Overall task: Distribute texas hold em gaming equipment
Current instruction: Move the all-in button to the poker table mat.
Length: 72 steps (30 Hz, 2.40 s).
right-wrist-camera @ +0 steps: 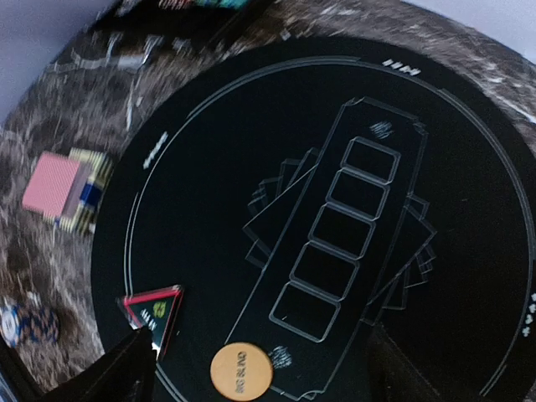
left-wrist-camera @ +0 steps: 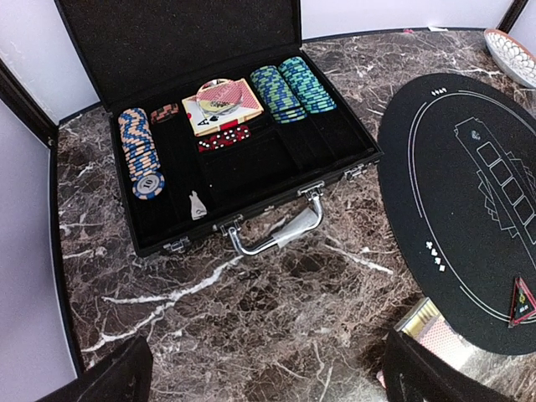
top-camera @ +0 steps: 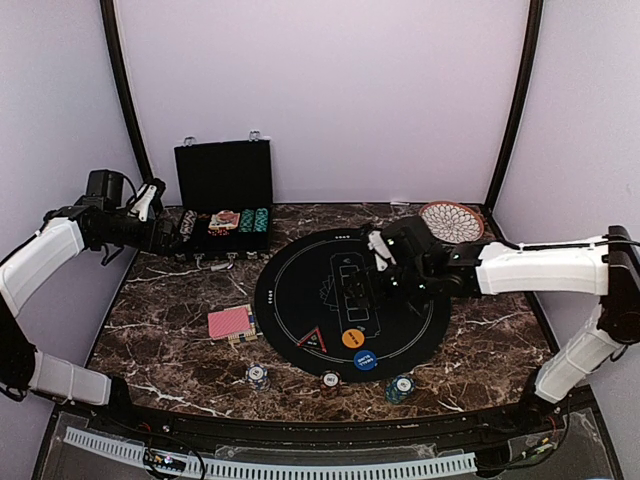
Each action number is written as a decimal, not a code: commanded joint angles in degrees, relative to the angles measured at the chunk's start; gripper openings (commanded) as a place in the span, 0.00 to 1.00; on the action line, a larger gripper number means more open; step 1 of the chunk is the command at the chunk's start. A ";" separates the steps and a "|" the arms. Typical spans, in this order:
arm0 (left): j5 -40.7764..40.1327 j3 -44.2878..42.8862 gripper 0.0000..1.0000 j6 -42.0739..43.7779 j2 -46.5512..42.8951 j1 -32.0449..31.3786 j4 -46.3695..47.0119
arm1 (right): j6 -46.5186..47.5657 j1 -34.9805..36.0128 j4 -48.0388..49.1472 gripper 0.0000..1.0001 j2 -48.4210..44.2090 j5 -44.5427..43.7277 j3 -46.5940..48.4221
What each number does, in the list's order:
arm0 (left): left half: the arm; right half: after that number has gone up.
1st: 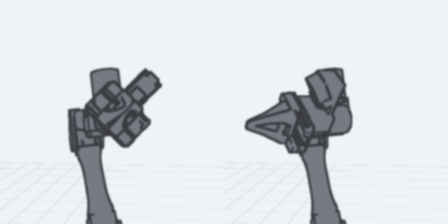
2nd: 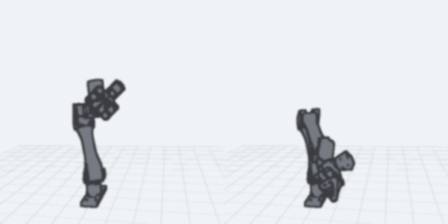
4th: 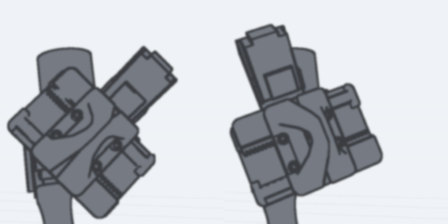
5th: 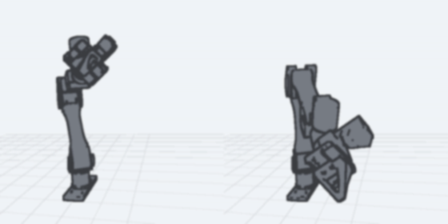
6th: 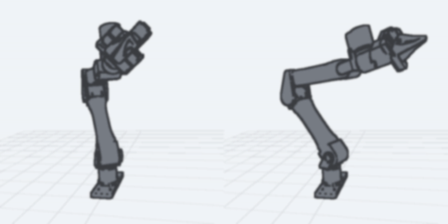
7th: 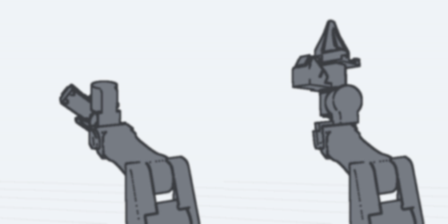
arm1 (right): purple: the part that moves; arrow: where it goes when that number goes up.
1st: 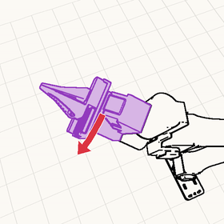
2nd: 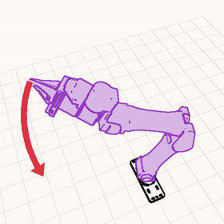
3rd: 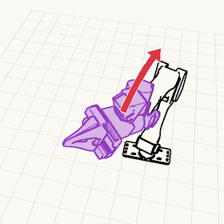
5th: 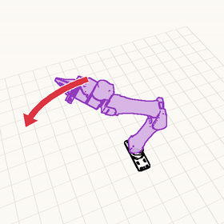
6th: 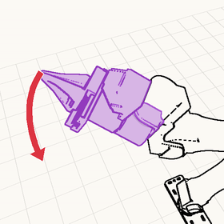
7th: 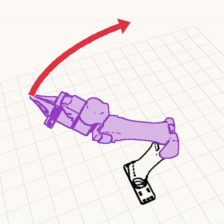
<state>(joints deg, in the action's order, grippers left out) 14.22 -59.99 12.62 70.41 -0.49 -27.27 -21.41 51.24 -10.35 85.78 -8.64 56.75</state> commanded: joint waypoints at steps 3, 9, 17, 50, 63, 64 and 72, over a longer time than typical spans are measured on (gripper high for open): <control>1.03 -1.94 0.98 2.59 -1.60 0.32 -4.77 | 3.59 9.99 -7.45 0.81 9.39 -2.78 7.21; 2.82 -1.97 0.98 2.88 -2.38 0.32 -5.68 | 4.48 13.76 -9.19 0.71 17.88 0.64 13.09; 4.44 -3.33 0.98 2.39 -2.25 0.32 -6.39 | 5.23 14.76 -12.33 0.66 24.78 1.79 18.06; 7.86 -7.17 0.99 0.83 -2.32 0.32 -8.47 | 5.06 14.14 -9.78 0.35 32.00 -3.06 20.44; 9.77 -7.92 0.99 2.88 -1.54 0.32 -12.14 | 5.38 9.83 -6.58 0.24 39.86 -1.90 32.47; 9.89 -7.94 0.99 3.14 -1.40 0.32 -12.42 | 5.67 9.64 -6.60 0.24 40.92 -1.45 34.45; 10.81 -7.96 0.99 3.34 -2.16 0.32 -12.49 | 8.09 8.50 -8.10 0.23 48.67 0.25 45.27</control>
<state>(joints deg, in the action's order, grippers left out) 23.29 -66.63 15.03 69.28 -0.49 -38.13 -14.76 60.47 -19.31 131.26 -9.61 97.76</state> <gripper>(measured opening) 0.988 0.232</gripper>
